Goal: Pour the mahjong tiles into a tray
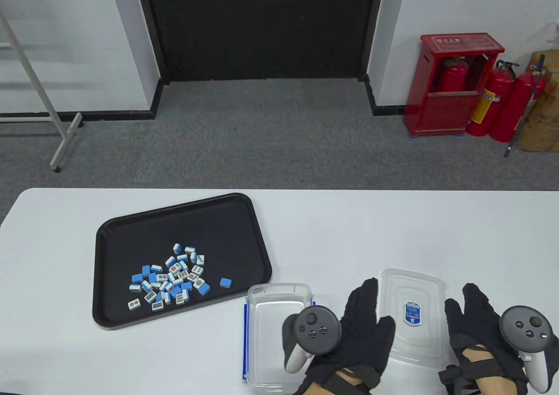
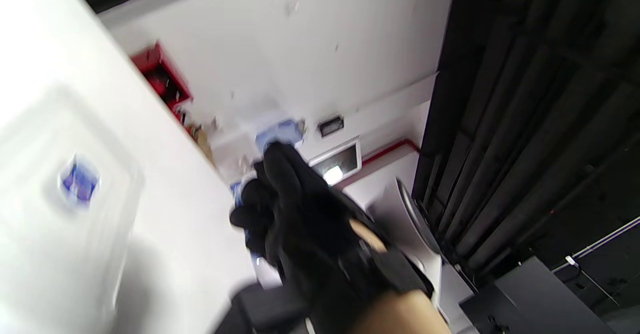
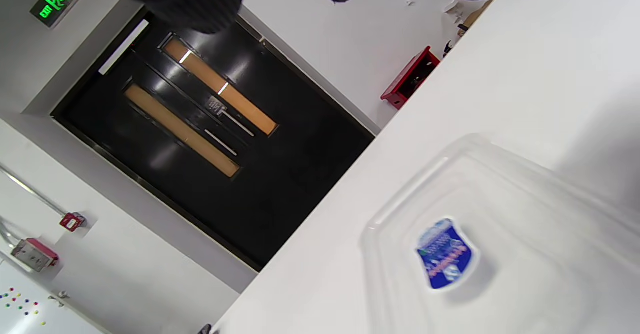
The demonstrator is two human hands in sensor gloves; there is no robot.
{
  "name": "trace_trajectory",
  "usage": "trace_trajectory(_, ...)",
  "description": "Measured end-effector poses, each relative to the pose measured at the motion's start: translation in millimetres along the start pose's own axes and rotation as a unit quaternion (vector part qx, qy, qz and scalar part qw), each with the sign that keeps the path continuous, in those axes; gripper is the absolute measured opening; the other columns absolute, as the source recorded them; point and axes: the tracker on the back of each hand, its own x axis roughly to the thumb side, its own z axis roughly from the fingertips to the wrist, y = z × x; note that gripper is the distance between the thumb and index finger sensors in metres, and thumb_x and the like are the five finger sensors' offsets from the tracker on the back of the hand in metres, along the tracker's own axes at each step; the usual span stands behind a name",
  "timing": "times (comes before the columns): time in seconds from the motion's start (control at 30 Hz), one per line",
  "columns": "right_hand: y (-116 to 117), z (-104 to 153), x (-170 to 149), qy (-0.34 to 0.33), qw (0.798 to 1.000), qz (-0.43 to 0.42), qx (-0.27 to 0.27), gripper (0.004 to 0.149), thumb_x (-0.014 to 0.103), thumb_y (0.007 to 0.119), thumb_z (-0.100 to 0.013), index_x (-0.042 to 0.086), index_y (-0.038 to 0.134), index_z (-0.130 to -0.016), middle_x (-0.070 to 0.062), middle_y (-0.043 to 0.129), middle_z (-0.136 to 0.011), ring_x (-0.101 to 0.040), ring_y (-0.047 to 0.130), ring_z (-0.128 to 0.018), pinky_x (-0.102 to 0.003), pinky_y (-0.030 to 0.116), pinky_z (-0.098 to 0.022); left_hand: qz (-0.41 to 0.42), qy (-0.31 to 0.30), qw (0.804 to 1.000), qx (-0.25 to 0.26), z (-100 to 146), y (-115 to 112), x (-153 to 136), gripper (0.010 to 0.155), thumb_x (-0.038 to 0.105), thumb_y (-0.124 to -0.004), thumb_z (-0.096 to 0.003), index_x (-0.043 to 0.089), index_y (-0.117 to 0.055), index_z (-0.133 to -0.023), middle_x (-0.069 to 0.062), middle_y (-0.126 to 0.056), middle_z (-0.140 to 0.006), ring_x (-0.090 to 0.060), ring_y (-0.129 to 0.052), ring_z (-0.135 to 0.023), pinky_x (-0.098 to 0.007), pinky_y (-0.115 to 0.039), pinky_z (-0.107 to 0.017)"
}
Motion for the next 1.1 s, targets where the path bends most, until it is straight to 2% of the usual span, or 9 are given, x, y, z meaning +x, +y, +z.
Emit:
trace_trajectory(0.07, 4, -3, -15, 0.011, 1.0, -0.018, 0.01, 0.075, 0.045, 0.069, -0.046, 0.003, 0.042, -0.102, -0.034, 0.043, -0.104, -0.062, 0.043, -0.091, -0.074, 0.025, -0.062, -0.045, 0.032, 0.998, -0.015, -11, -23, -17, 0.081, 0.069, -0.043, -0.0541, 0.023, -0.014, -0.114, -0.021, -0.023, -0.119, -0.043, 0.003, -0.107, -0.062, -0.004, -0.064)
trace_trajectory(0.13, 6, -5, -23, 0.006, 0.999, -0.052, 0.013, 0.074, 0.043, 0.068, -0.046, 0.001, 0.043, -0.102, -0.036, 0.043, -0.102, -0.063, 0.041, -0.09, -0.075, 0.023, -0.062, -0.082, 0.069, 0.994, -0.015, -22, -37, -36, 0.086, 0.075, -0.032, -0.0502, 0.02, -0.022, -0.116, -0.017, -0.031, -0.12, -0.04, -0.005, -0.109, -0.059, -0.006, -0.065)
trace_trajectory(0.23, 13, -6, -33, 0.004, 0.999, -0.045, 0.003, 0.073, 0.042, 0.069, -0.046, -0.001, 0.048, -0.101, -0.038, 0.05, -0.1, -0.064, 0.047, -0.088, -0.076, 0.025, -0.062, -0.098, 0.154, 0.983, -0.031, -37, -50, -59, 0.089, 0.077, -0.032, -0.0492, 0.018, -0.023, -0.116, -0.023, -0.038, -0.118, -0.041, -0.009, -0.109, -0.058, -0.008, -0.066)
trace_trajectory(0.27, 17, -7, -38, 0.012, 0.999, -0.034, 0.017, 0.073, 0.042, 0.069, -0.046, 0.0, 0.048, -0.101, -0.038, 0.05, -0.1, -0.064, 0.046, -0.088, -0.075, 0.024, -0.062, -0.11, 0.197, 0.973, -0.042, -42, -54, -66, 0.091, 0.077, -0.032, -0.0488, 0.015, -0.022, -0.115, -0.024, -0.039, -0.117, -0.042, -0.01, -0.109, -0.058, -0.008, -0.066)
trace_trajectory(0.47, 36, -13, -54, 0.069, 0.996, 0.014, 0.051, 0.072, 0.042, 0.069, -0.046, 0.003, 0.047, -0.103, -0.037, 0.047, -0.103, -0.06, 0.034, -0.095, -0.072, 0.015, -0.064, -0.172, 0.285, 0.941, -0.051, -50, -75, -83, 0.089, 0.074, -0.034, -0.0508, 0.011, -0.022, -0.113, -0.03, -0.041, -0.113, -0.048, -0.018, -0.105, -0.061, -0.015, -0.065)
trace_trajectory(0.67, 56, -17, -63, 0.096, 0.991, 0.031, 0.088, 0.075, 0.042, 0.068, -0.047, 0.002, 0.04, -0.103, -0.036, 0.042, -0.104, -0.057, 0.027, -0.098, -0.07, 0.009, -0.064, -0.145, 0.296, 0.94, -0.083, -48, -84, -98, 0.085, 0.07, -0.037, -0.0529, 0.011, -0.017, -0.111, -0.028, -0.028, -0.112, -0.048, -0.012, -0.103, -0.062, -0.014, -0.064)
trace_trajectory(0.8, 62, -19, -62, 0.104, 0.988, 0.042, 0.102, 0.076, 0.044, 0.067, -0.047, 0.002, 0.037, -0.103, -0.035, 0.041, -0.103, -0.055, 0.023, -0.096, -0.07, 0.013, -0.064, -0.096, 0.297, 0.945, -0.098, -46, -88, -104, 0.083, 0.067, -0.038, -0.0544, 0.012, -0.012, -0.11, -0.024, -0.015, -0.112, -0.046, -0.001, -0.101, -0.059, -0.009, -0.064)
trace_trajectory(0.87, 62, -19, -65, 0.124, 0.986, -0.001, 0.113, 0.077, 0.043, 0.067, -0.047, 0.002, 0.034, -0.103, -0.033, 0.037, -0.104, -0.053, 0.019, -0.095, -0.068, 0.012, -0.064, -0.075, 0.291, 0.949, -0.098, -44, -88, -106, 0.081, 0.066, -0.038, -0.0553, 0.013, -0.011, -0.11, -0.021, -0.015, -0.113, -0.044, 0.0, -0.102, -0.056, -0.007, -0.064)
trace_trajectory(1.1, 48, -17, -77, 0.15, 0.976, -0.147, 0.065, 0.074, 0.038, 0.069, -0.046, -0.001, 0.038, -0.101, -0.032, 0.045, -0.103, -0.047, 0.024, -0.095, -0.062, 0.009, -0.064, 0.077, 0.278, 0.955, -0.07, -40, -87, -108, 0.079, 0.064, -0.04, -0.0578, 0.014, -0.008, -0.111, -0.021, -0.014, -0.115, -0.041, 0.0, -0.103, -0.052, -0.005, -0.064)
